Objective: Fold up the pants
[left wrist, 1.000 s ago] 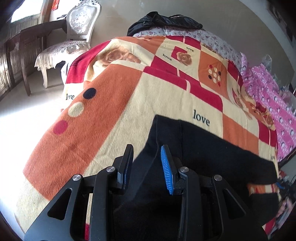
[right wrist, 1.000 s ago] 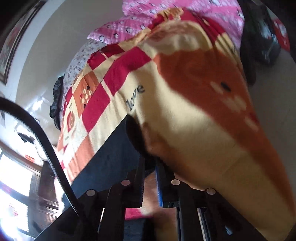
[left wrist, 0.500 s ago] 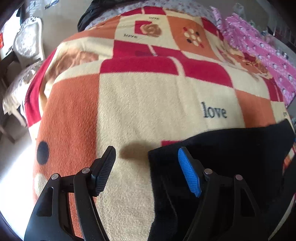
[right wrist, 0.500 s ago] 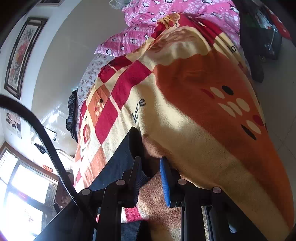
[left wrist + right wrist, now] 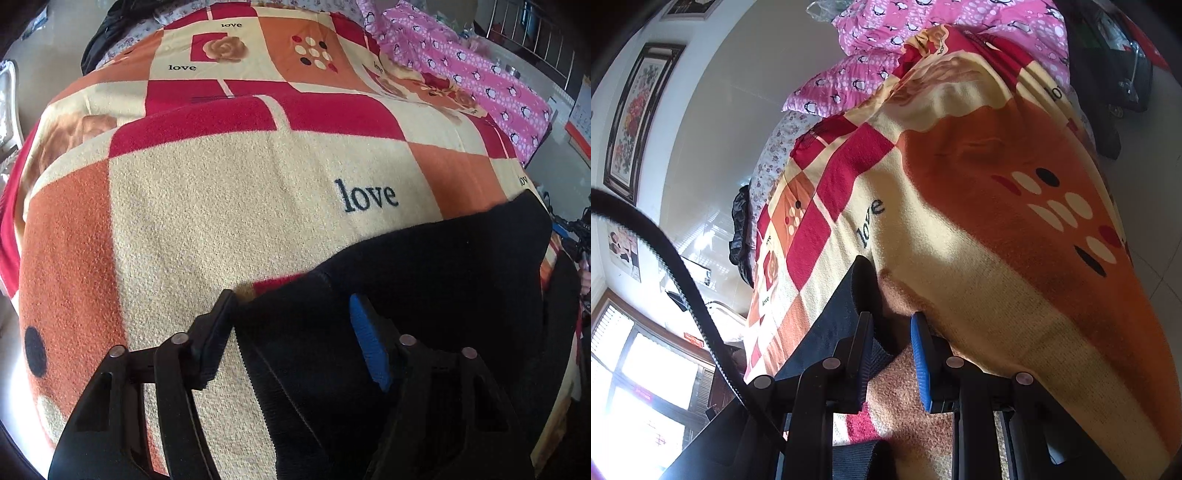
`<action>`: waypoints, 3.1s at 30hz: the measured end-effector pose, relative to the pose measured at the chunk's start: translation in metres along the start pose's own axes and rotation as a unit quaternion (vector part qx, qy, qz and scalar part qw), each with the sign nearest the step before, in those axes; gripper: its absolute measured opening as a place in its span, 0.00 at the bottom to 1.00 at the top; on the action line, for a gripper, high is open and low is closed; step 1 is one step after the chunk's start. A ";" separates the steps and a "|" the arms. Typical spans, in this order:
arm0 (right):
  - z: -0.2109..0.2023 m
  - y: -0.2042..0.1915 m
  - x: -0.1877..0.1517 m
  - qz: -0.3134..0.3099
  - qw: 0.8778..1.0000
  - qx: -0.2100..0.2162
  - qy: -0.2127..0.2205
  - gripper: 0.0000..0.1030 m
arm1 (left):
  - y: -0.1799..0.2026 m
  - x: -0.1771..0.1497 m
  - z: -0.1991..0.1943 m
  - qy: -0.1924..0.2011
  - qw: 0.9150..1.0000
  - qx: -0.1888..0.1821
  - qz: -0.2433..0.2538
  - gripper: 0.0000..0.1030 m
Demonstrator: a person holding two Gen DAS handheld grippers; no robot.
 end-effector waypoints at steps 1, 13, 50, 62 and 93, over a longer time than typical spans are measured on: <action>0.000 0.000 0.000 0.001 1.000 0.001 0.000 0.19 | 0.000 0.001 -0.001 0.004 1.000 0.000 -0.005 0.41; -0.019 -0.011 0.020 -0.013 0.999 -0.017 0.042 0.21 | 0.042 0.016 -0.055 0.069 0.991 0.090 0.064 0.11; 0.031 -0.114 0.025 -0.287 0.950 -0.064 -0.103 0.02 | 0.112 0.011 -0.108 0.124 0.978 0.125 0.112 0.08; -0.082 -0.073 -0.093 -0.422 0.904 -0.015 -0.067 0.02 | 0.103 -0.105 -0.171 0.177 0.975 0.111 0.072 0.08; -0.122 0.005 -0.117 -0.428 0.894 -0.125 -0.050 0.02 | 0.132 -0.156 -0.087 0.123 0.962 0.066 -0.234 0.22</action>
Point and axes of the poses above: each gripper's, at about its wrist camera, not at the fingertips, and z roughly the way its jaws point, y to its right, x to its top, the point moved 10 cm from there along z, roughly the way its jaws point, and after that the axes turned 11 degrees about -x, right-handed, at the moved point
